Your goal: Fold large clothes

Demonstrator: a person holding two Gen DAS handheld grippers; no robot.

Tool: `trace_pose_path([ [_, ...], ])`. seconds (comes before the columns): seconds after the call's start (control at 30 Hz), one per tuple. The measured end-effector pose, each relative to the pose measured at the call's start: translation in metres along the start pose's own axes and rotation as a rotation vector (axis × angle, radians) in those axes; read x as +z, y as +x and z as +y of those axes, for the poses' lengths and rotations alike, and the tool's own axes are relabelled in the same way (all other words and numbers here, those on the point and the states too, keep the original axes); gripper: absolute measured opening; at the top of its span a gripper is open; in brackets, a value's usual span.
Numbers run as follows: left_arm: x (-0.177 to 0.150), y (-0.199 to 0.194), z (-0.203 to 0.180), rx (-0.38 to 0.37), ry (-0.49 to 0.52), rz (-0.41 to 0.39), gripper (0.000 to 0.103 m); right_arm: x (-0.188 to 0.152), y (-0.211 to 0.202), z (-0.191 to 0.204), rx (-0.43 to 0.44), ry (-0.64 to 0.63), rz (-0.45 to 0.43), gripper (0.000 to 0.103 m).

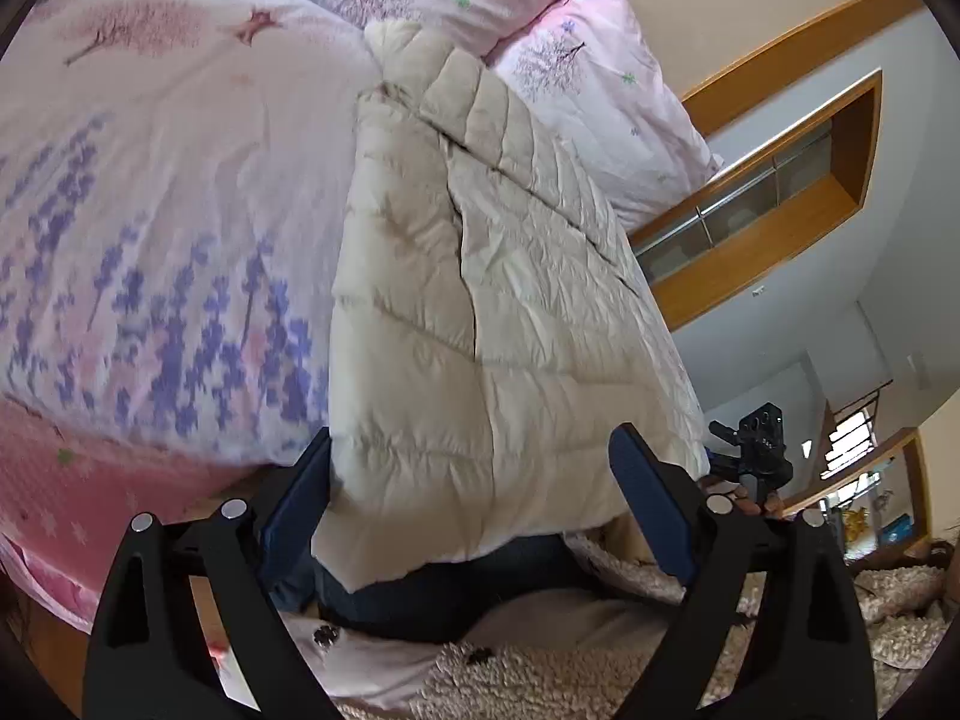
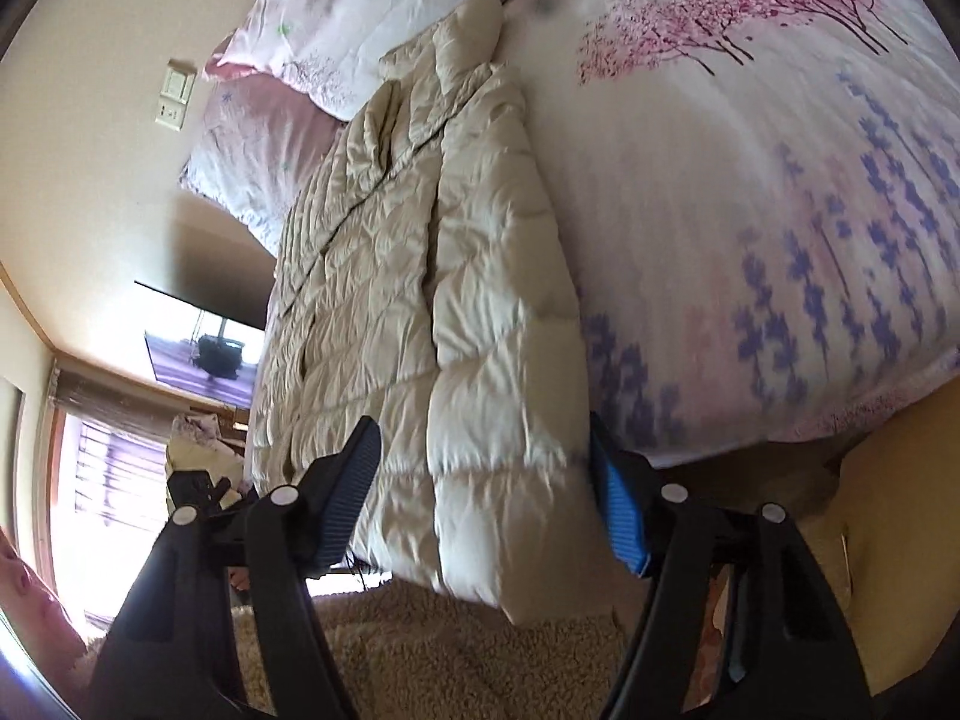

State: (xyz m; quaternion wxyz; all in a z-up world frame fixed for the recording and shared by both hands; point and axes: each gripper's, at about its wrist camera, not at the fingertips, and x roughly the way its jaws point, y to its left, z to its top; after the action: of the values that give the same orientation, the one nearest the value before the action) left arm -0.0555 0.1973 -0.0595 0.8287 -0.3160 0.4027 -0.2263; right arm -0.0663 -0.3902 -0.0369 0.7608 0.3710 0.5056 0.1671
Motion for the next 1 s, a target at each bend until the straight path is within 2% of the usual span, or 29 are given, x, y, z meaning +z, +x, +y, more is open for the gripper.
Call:
trace_pose_path([
  [0.1,-0.007,0.010,0.005,0.027,-0.024,0.055,0.091,-0.007,0.009,0.000,-0.039,0.005,0.054,0.069],
  [0.17,-0.010,0.020,0.009,0.028,-0.046,0.075,0.090,-0.009,0.016,-0.001,-0.017,0.002,0.077,0.065],
  [0.23,-0.011,0.026,0.013,0.002,-0.068,0.079,0.089,-0.010,0.023,0.002,0.001,-0.003,0.095,0.052],
  [0.37,-0.013,0.034,0.017,-0.037,-0.099,0.093,0.081,-0.013,0.030,0.004,0.021,-0.014,0.122,0.043],
  [0.43,-0.015,0.036,0.020,-0.053,-0.115,0.093,0.073,-0.014,0.029,0.005,0.039,-0.018,0.121,0.033],
  [0.47,-0.015,0.037,0.022,-0.061,-0.127,0.094,0.065,-0.015,0.028,0.006,0.044,-0.025,0.121,0.030],
  [0.5,-0.016,0.037,0.024,-0.069,-0.136,0.097,0.052,-0.017,0.028,0.009,0.045,-0.036,0.124,0.025],
  [0.6,-0.019,0.034,0.027,-0.083,-0.160,0.097,0.031,-0.020,0.027,0.025,0.052,-0.079,0.126,0.018],
  [0.63,-0.019,0.032,0.027,-0.086,-0.163,0.095,0.029,-0.021,0.026,0.032,0.054,-0.098,0.124,0.016],
  [0.7,-0.019,0.024,0.025,-0.094,-0.161,0.079,0.022,-0.018,0.024,0.044,0.055,-0.123,0.116,0.015],
  [0.83,-0.013,0.006,0.015,-0.102,-0.135,0.031,0.016,-0.012,0.013,0.069,0.076,-0.183,0.070,0.012],
  [1.0,0.003,-0.012,0.000,-0.101,-0.071,-0.098,0.013,-0.002,-0.001,0.095,0.110,-0.234,-0.051,0.011],
])
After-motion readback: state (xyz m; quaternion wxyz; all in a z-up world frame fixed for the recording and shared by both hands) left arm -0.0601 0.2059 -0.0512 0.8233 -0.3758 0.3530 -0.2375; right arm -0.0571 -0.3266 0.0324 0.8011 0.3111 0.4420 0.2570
